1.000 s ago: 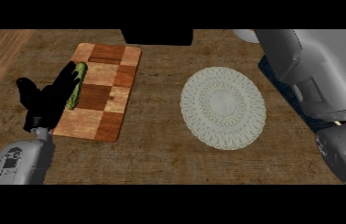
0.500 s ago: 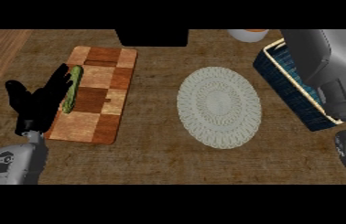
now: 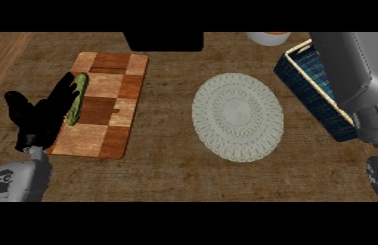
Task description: Pick the lemon from the placemat and place it in the basket
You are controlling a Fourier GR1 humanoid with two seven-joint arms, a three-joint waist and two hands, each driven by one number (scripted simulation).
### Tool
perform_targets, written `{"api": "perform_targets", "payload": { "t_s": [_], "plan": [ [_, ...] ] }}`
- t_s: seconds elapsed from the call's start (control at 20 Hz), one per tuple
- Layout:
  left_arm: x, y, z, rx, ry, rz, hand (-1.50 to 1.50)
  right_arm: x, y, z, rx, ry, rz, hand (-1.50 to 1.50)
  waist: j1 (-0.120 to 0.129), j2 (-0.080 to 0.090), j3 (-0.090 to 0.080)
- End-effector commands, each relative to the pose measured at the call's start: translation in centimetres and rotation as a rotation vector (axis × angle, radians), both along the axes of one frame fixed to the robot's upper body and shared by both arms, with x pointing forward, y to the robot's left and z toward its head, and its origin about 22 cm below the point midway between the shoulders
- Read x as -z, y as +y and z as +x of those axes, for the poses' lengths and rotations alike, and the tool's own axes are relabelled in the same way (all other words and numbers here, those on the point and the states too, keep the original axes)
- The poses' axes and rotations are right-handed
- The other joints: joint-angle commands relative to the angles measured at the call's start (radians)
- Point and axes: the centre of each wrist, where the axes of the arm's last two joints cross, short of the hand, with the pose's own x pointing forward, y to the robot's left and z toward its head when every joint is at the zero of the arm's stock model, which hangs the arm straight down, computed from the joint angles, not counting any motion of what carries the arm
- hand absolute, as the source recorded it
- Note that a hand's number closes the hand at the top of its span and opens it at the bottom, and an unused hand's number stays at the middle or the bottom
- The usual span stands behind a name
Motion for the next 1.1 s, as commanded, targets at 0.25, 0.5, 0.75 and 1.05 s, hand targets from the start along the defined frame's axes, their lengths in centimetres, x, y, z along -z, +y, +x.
{"api": "perform_targets", "payload": {
  "t_s": [0.25,0.5,0.75,1.05],
  "plan": [
    [0.9,0.0,0.7,-0.002,-0.001,-0.006,0.00,3.4,-5.0,-0.9,0.213,-0.088,0.123,-1.50,0.001,0.006,0.000],
    [0.3,-1.1,1.6,0.009,-0.004,-0.001,0.00,4.1,-5.1,-1.3,0.140,-0.109,0.089,-1.50,0.004,0.005,0.000],
    [0.3,-0.3,-1.2,0.014,0.000,-0.001,0.00,2.2,-7.4,-2.1,0.137,-0.234,0.110,-1.50,0.012,0.000,0.001],
    [-0.1,1.1,-0.9,-0.035,-0.004,0.003,0.00,-1.6,-9.2,-4.5,0.257,-0.513,0.211,-1.50,-0.024,-0.015,0.000]
  ]
}}
